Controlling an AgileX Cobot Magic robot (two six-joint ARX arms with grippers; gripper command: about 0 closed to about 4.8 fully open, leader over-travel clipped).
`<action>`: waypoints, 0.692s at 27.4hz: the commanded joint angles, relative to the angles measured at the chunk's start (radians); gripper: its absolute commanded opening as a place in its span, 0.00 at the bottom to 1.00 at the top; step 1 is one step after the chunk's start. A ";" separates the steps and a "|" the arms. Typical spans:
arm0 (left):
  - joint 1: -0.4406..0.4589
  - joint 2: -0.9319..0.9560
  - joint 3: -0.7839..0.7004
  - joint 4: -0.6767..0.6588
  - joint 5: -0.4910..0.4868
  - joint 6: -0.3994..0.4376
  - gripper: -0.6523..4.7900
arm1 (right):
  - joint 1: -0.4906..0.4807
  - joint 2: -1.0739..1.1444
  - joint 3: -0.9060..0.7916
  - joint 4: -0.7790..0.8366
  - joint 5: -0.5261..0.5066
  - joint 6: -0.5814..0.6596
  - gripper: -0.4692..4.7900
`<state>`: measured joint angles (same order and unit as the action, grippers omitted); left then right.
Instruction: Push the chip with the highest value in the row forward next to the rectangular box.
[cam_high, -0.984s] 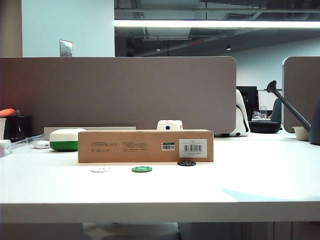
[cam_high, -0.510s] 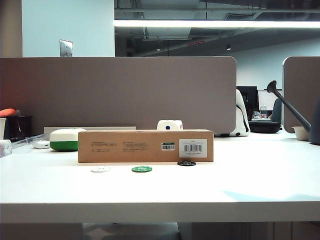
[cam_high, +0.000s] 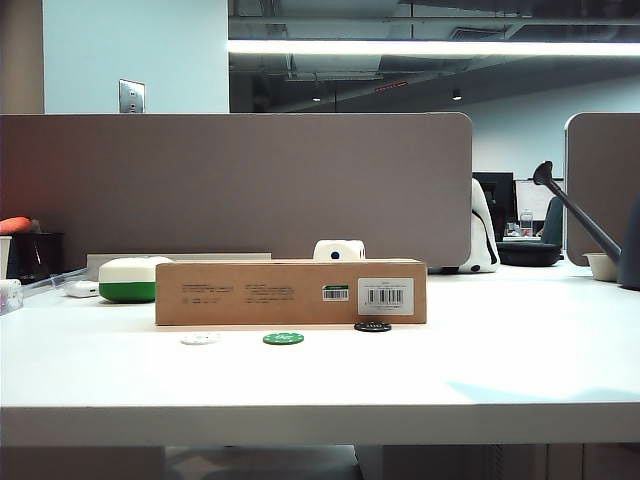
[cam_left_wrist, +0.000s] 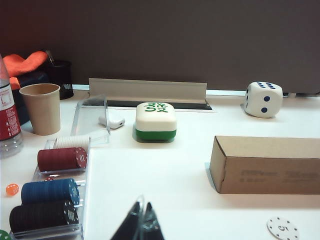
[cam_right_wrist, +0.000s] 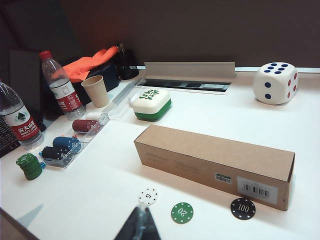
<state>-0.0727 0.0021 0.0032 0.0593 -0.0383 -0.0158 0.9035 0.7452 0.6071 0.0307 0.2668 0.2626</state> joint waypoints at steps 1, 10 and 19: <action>-0.001 0.000 0.004 -0.037 -0.002 0.000 0.11 | 0.000 -0.002 0.005 0.010 0.001 -0.002 0.08; -0.001 0.000 0.004 -0.045 0.127 0.001 0.11 | 0.000 -0.002 0.005 0.010 0.000 -0.002 0.08; -0.001 0.000 0.004 -0.045 0.103 0.002 0.11 | 0.000 -0.002 0.005 0.010 0.001 -0.002 0.08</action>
<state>-0.0727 0.0021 0.0029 0.0032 0.0673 -0.0158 0.9035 0.7452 0.6075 0.0280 0.2668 0.2626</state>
